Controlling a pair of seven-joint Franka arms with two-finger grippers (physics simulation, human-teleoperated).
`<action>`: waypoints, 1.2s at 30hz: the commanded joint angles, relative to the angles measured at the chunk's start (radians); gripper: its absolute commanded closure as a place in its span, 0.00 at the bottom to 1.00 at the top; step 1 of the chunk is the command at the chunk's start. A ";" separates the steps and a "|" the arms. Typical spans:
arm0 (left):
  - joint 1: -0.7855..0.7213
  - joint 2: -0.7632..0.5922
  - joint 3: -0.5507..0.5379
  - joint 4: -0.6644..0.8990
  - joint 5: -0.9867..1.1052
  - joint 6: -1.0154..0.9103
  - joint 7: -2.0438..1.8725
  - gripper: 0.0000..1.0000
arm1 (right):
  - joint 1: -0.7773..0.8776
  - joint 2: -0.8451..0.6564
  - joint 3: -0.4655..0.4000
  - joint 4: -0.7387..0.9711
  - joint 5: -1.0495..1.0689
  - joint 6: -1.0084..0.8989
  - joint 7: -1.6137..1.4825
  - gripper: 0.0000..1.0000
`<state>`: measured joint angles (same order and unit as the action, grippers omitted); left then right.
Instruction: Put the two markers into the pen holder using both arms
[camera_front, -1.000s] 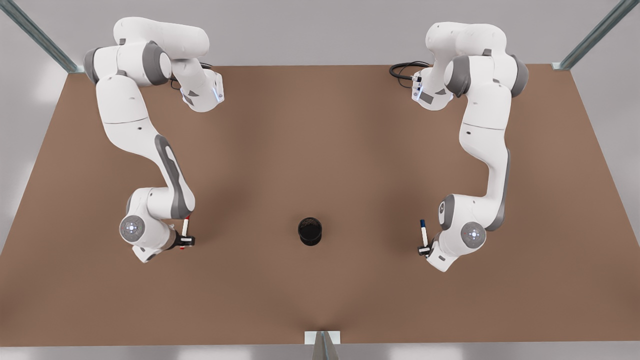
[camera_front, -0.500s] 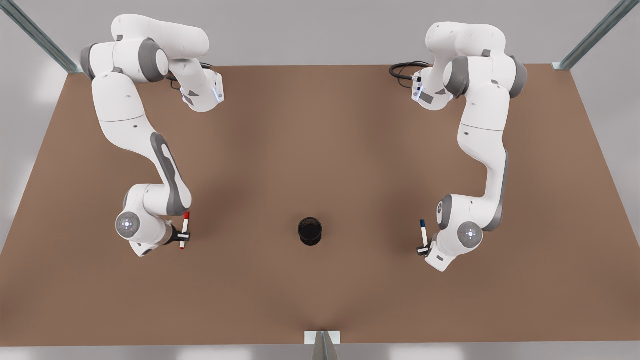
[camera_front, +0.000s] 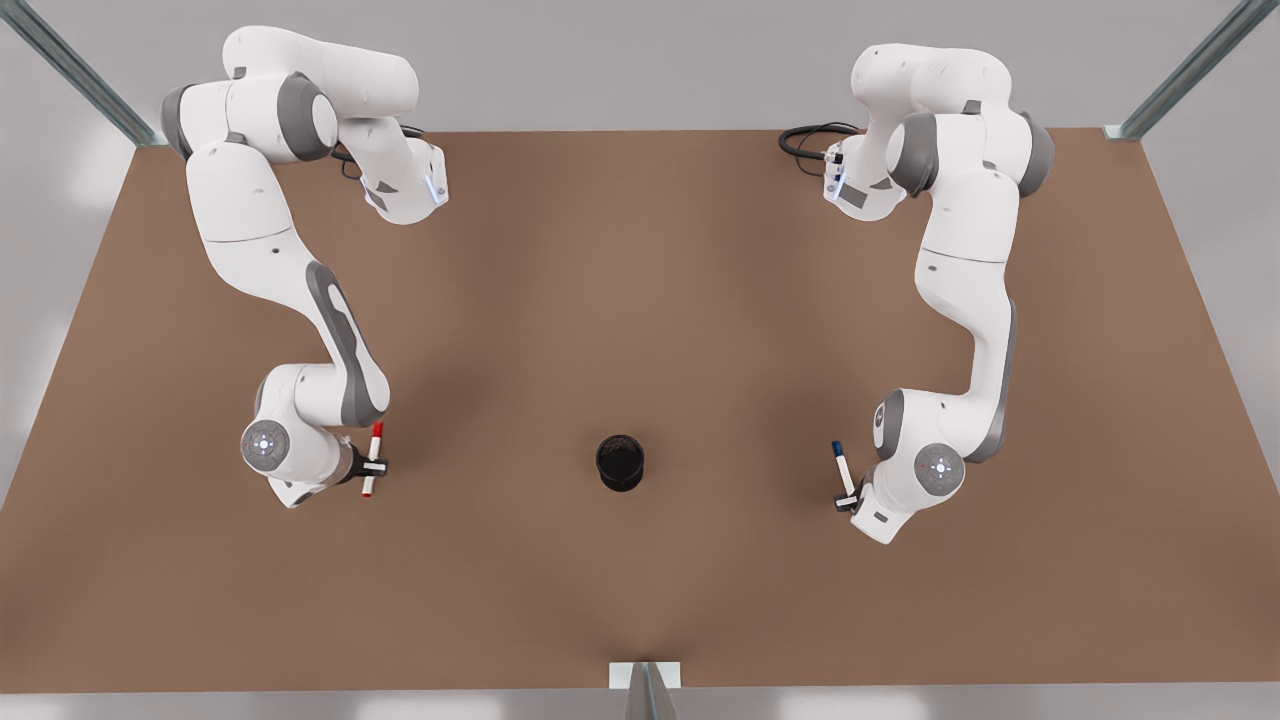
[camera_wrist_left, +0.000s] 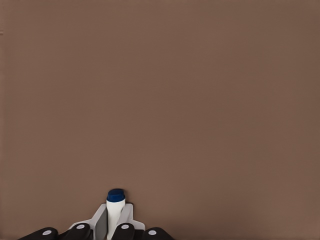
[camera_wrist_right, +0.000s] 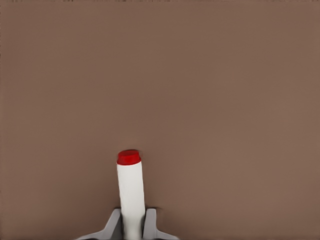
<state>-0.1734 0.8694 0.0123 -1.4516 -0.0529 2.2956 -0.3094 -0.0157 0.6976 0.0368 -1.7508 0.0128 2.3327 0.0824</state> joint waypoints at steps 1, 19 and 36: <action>0.000 -0.001 0.000 0.000 -0.002 0.001 -0.007 0.74 | 0.000 -0.001 0.000 0.001 -0.001 0.002 0.010 0.73; -0.002 -0.276 -0.008 0.007 0.084 -0.274 0.269 0.79 | 0.266 -0.096 0.170 0.221 -0.011 0.152 0.099 0.79; 0.011 -0.336 -0.101 0.152 -0.234 -0.450 1.067 0.79 | 0.500 0.089 0.161 0.194 -0.008 0.869 0.106 0.79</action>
<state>-0.1630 0.5370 -0.0887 -1.3055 -0.2033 1.8895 0.0767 0.4836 0.7893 0.1986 -1.5374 0.0077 3.0006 0.1369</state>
